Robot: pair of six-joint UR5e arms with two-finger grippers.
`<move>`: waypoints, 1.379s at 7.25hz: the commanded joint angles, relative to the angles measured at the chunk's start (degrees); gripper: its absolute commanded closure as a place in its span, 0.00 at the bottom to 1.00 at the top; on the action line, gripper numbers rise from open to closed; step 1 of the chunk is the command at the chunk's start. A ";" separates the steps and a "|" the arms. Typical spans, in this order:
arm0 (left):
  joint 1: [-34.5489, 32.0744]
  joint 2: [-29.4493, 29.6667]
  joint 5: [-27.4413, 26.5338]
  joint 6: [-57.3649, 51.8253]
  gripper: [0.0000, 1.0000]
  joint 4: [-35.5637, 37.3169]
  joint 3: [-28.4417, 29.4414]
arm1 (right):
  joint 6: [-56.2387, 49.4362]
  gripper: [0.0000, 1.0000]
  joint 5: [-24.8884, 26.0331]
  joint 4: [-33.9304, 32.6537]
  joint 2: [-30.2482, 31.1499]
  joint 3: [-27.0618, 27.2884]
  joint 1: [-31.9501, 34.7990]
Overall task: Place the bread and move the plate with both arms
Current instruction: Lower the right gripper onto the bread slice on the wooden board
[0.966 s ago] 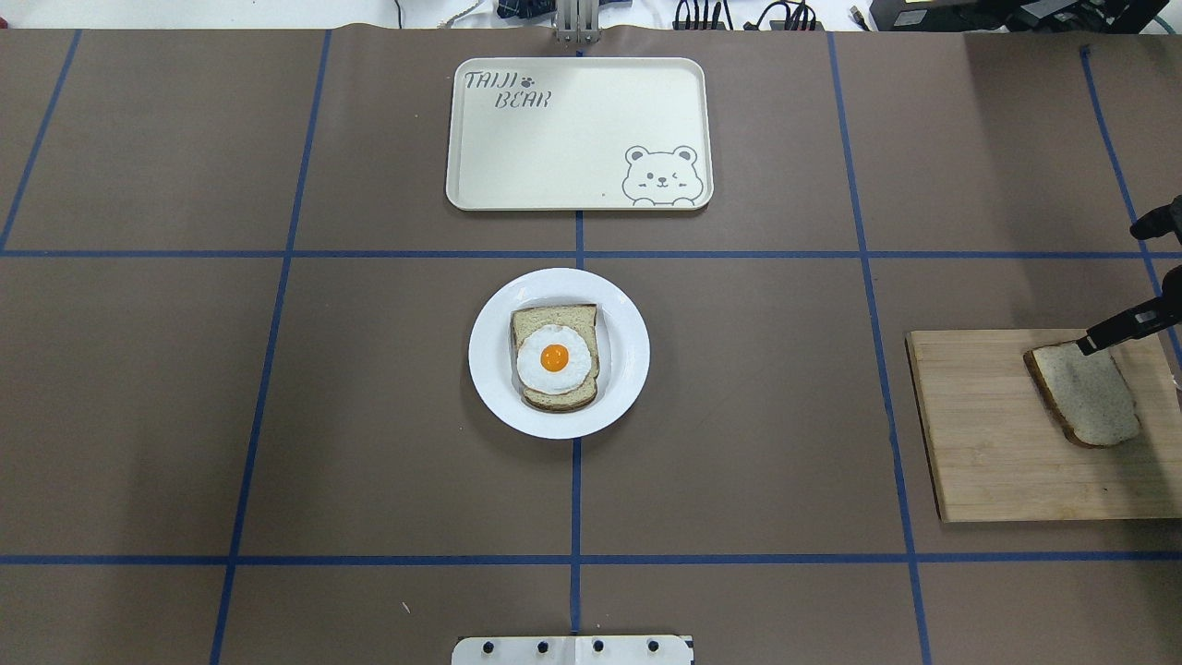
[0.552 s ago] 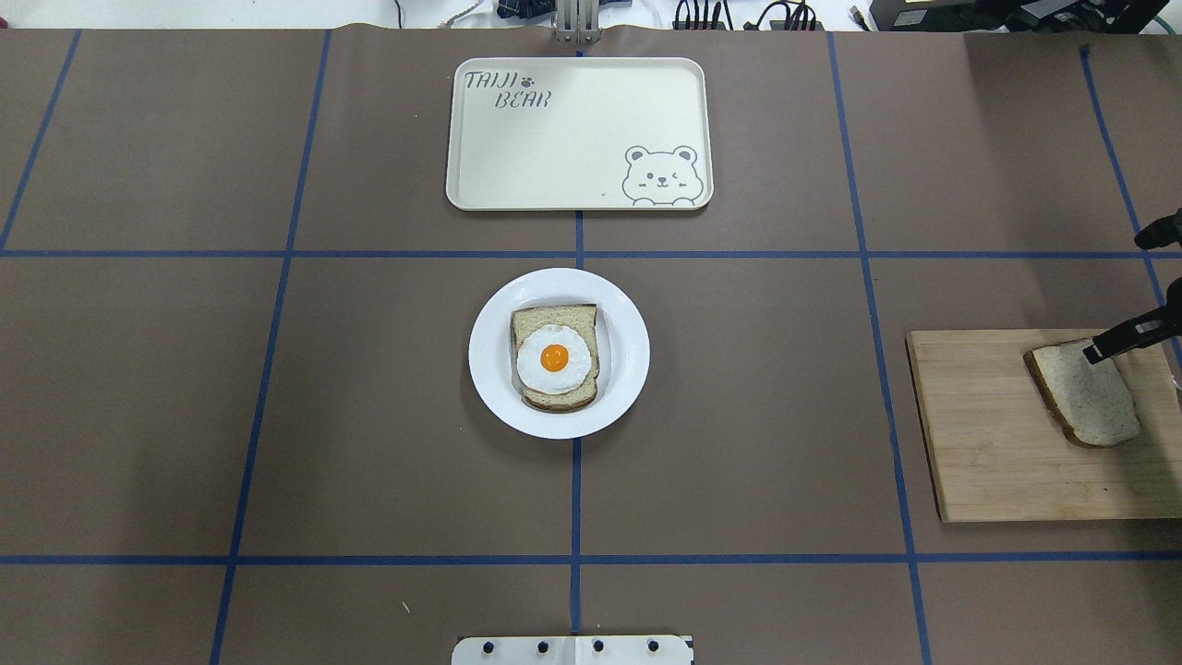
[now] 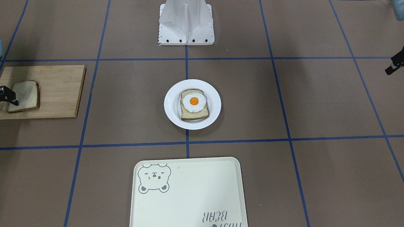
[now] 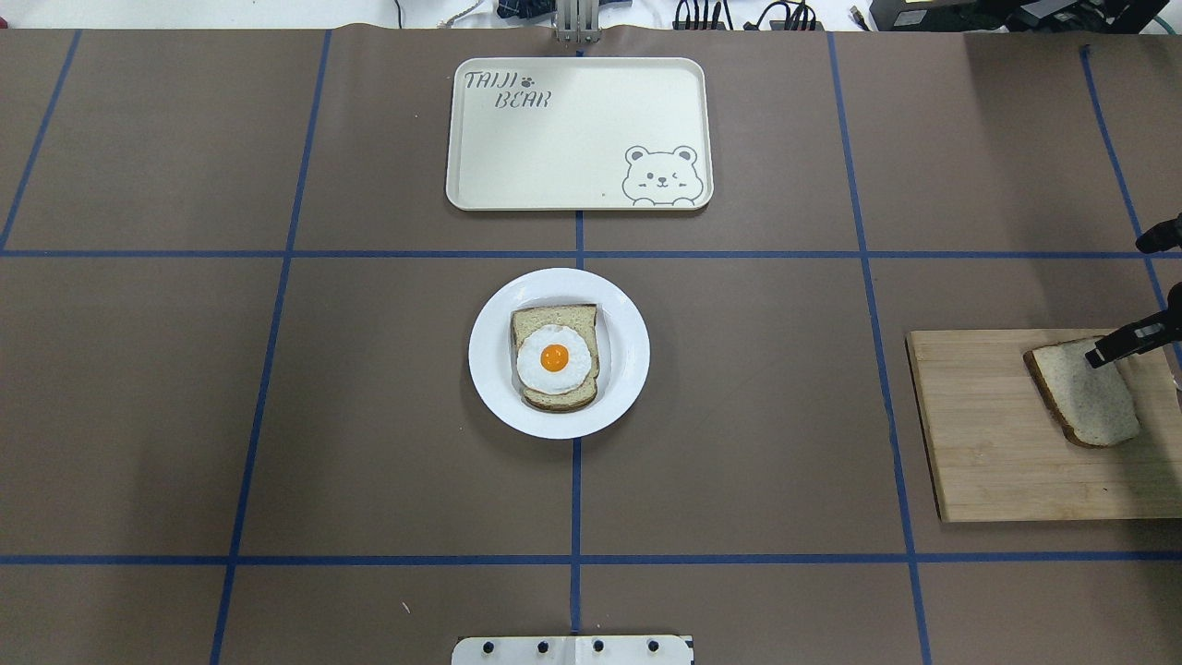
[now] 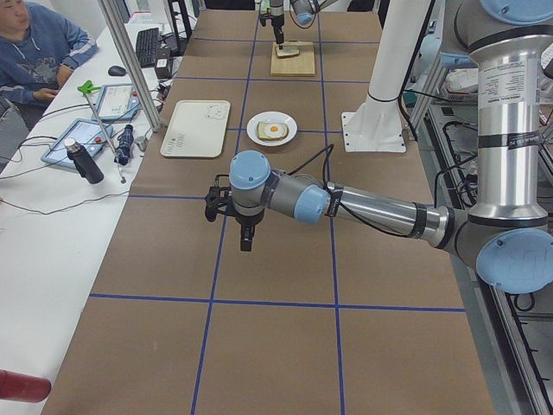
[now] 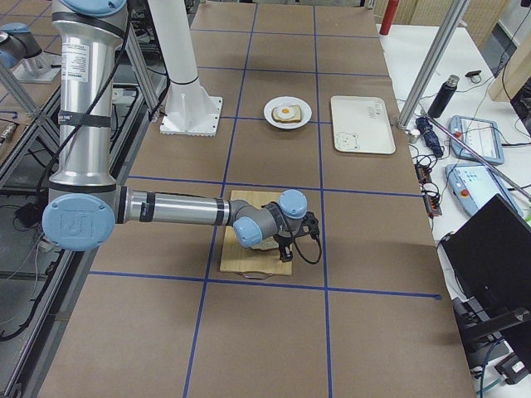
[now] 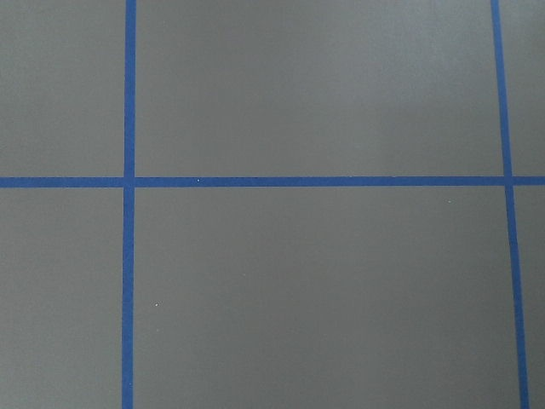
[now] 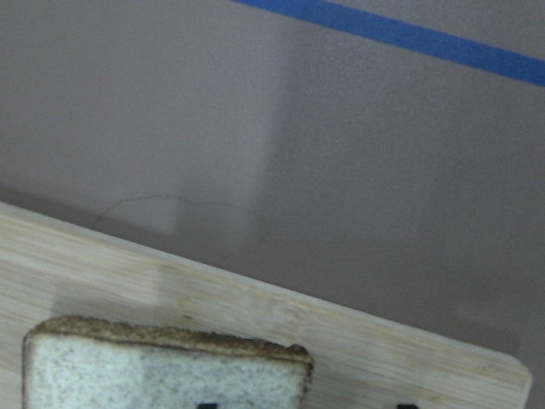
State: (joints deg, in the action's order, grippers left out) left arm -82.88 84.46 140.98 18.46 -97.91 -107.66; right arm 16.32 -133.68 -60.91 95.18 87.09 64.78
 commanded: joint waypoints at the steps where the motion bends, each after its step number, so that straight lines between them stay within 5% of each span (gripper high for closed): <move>1: 0.00 0.00 0.00 0.00 0.02 0.00 0.08 | 0.03 0.27 -0.53 -0.09 0.00 -0.34 -0.01; 3: 0.00 0.00 0.00 0.00 0.02 0.00 -0.09 | -0.06 0.28 -1.58 -0.09 0.00 -0.52 -0.01; 4: -0.09 0.00 0.00 0.00 0.02 0.00 -0.18 | 0.03 0.38 -1.58 -0.09 0.00 -0.43 -0.01; 7: -0.27 -0.17 0.09 0.00 0.02 0.00 -0.36 | 0.03 0.89 -1.67 -0.09 -0.08 -1.05 -0.01; 8: -0.44 -0.17 0.09 0.00 0.02 0.00 -0.44 | 0.03 0.98 -1.76 -0.09 -0.08 -1.05 -0.01; 10: -0.44 -0.35 0.35 0.00 0.02 0.00 -0.79 | -0.06 1.00 -5.33 -0.17 -0.17 -0.08 0.17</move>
State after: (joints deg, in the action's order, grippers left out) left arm -83.28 84.18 141.24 18.46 -97.91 -108.29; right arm 16.37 -136.54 -61.06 95.11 86.55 64.82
